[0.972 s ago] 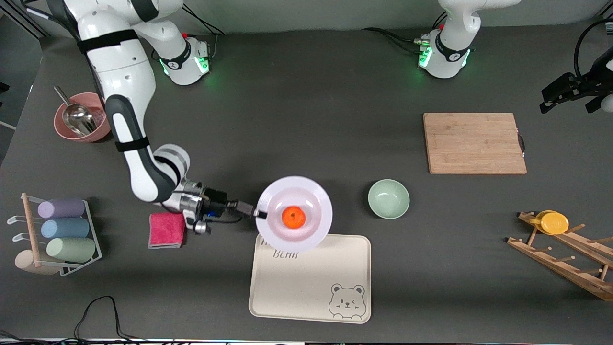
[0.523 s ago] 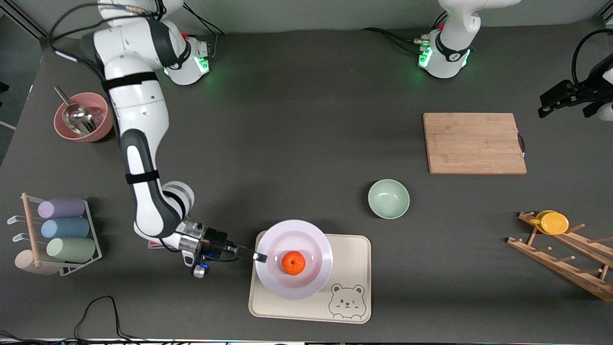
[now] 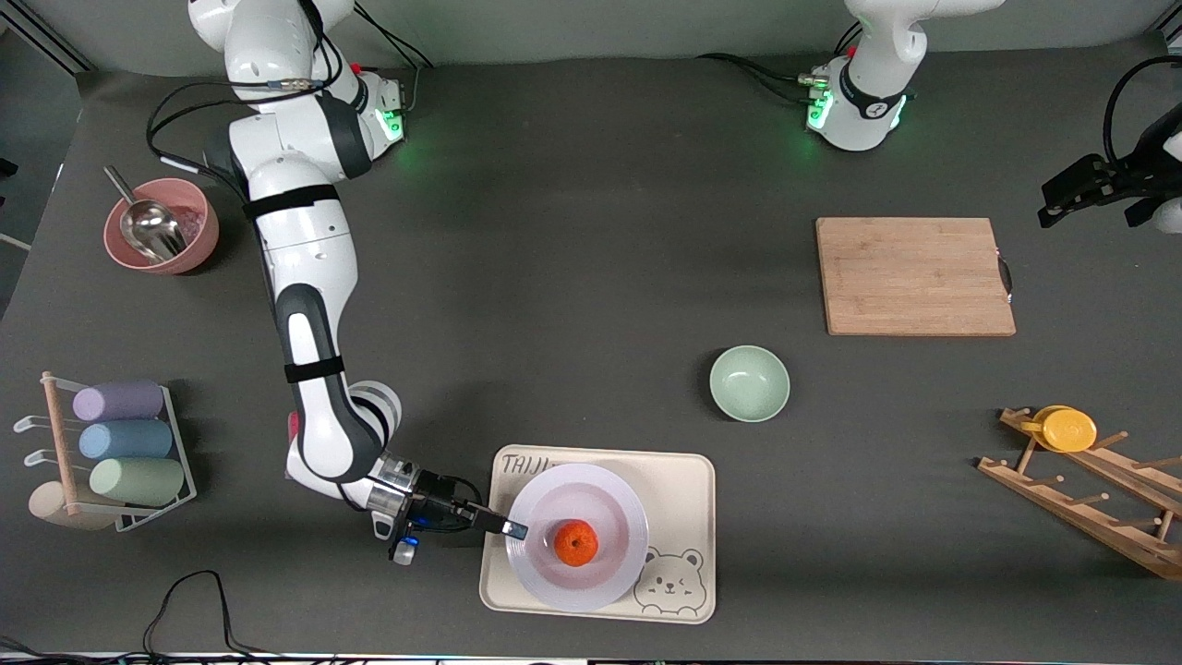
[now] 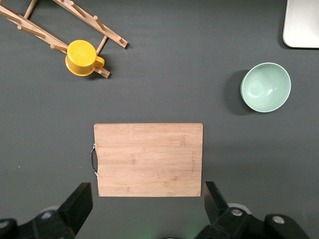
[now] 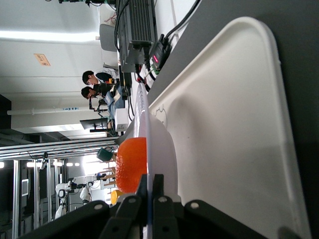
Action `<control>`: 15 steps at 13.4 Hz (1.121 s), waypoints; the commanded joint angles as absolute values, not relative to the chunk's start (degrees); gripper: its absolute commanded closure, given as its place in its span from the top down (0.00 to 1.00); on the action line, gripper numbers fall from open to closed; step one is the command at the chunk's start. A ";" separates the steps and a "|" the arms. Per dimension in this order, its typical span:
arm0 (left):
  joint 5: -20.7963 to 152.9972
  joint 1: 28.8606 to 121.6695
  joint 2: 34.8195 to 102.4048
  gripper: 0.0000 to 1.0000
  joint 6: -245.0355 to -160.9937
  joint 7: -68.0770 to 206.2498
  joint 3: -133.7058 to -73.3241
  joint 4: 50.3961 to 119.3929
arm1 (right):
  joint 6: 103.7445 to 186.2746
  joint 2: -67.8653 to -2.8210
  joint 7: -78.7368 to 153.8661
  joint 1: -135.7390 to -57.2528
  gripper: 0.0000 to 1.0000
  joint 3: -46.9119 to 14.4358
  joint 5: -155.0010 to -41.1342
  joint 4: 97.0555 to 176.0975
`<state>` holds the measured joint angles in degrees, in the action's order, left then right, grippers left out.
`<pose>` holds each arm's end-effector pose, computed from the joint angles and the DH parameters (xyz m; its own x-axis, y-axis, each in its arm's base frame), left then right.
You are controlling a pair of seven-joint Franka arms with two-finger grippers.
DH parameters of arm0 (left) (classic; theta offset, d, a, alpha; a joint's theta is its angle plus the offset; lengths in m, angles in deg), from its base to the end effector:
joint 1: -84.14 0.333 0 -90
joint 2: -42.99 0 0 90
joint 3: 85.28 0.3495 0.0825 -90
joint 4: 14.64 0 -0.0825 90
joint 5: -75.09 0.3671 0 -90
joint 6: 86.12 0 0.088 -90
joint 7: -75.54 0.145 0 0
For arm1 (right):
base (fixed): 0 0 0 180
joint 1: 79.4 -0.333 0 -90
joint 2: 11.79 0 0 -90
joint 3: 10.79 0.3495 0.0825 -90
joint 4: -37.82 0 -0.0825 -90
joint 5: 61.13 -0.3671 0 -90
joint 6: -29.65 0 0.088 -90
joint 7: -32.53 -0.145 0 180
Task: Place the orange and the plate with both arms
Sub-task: 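Lower the plate onto the tray and open the right gripper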
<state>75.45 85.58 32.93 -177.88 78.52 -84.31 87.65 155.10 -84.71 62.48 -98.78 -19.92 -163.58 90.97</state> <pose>0.4765 0.0217 0.6140 0.9999 -0.0104 -0.0084 -0.0105 -0.9999 -0.0029 0.7937 0.2733 0.1227 0.9351 -0.3541 -0.0143 -0.1245 -0.2906 -0.9487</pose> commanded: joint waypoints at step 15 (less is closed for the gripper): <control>74.92 86.16 33.76 1.00 -177.79 79.14 -84.49 86.52 | 158.06 -88.17 63.12 -98.38 1.00 -16.50 -162.21 86.42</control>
